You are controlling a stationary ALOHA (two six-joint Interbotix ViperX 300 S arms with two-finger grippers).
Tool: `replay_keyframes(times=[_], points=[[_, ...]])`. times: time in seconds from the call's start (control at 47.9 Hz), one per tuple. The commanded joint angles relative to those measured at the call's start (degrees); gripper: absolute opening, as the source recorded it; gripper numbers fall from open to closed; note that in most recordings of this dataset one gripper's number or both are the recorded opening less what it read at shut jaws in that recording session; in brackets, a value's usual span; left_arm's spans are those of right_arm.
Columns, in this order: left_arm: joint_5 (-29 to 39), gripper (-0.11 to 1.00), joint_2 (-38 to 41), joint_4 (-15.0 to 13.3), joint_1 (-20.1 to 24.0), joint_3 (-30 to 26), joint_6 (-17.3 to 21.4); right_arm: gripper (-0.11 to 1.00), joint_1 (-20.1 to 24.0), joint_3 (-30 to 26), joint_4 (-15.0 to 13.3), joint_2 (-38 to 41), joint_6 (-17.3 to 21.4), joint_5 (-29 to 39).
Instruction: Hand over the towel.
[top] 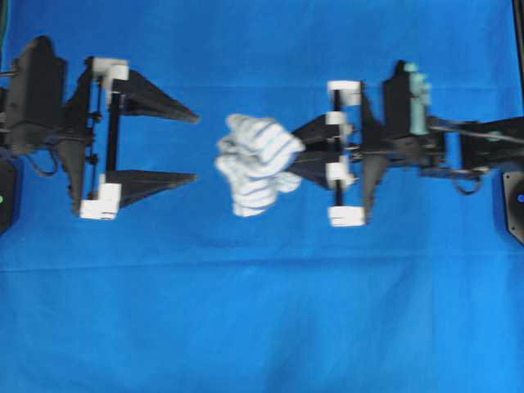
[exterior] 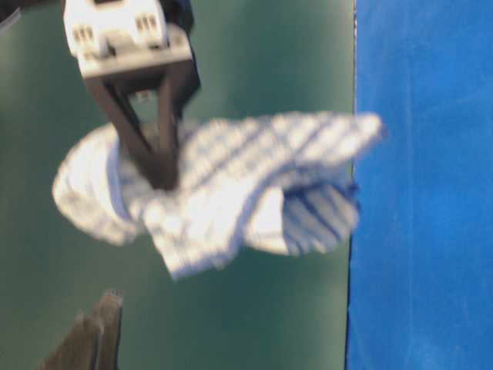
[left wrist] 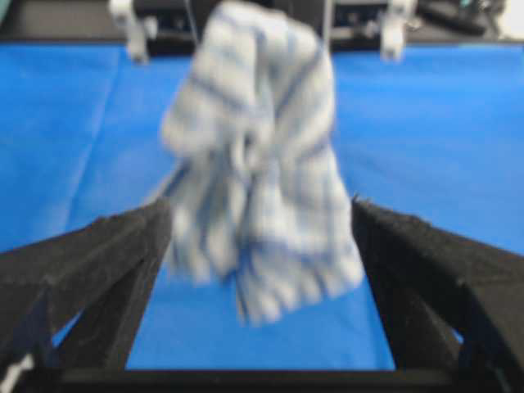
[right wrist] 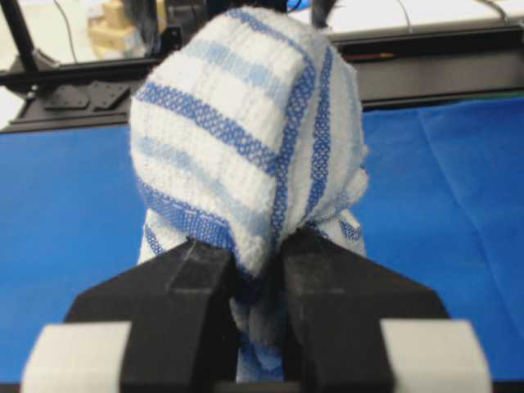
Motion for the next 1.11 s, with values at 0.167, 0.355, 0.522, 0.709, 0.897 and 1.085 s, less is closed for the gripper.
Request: replay_keyframes(times=[0.167,0.355,0.522,0.709,0.897,1.085], points=[[-0.5,0.92,-7.6,-0.2,-1.7,3.9,-0.1,0.14,0.1,7.0,0.2,-12.1,0.1,2.0],[-1.4,0.92,-8.8,-0.2,-1.7,5.3,-0.1,0.14,0.1,8.4,0.3,-14.9,0.0,2.8],[-1.6,0.92,-8.6,-0.2,-1.7,5.3,-0.1,0.14,-1.0,7.4,0.3,-13.0,0.0,3.3],[-1.6,0.92,-8.6,-0.2,-1.7,5.3,-0.1,0.14,-5.0,3.5,0.3,-6.5,0.0,10.5],[-1.6,0.92,-8.5,-0.2,-1.7,5.4,-0.1,0.14,-6.5,-2.6,0.0,2.9,-0.7,21.4],[-1.8,0.92,-8.3,-0.2,-1.7,5.4,-0.1,0.14,-6.6,-7.8,-1.0,14.9,-0.8,26.7]])
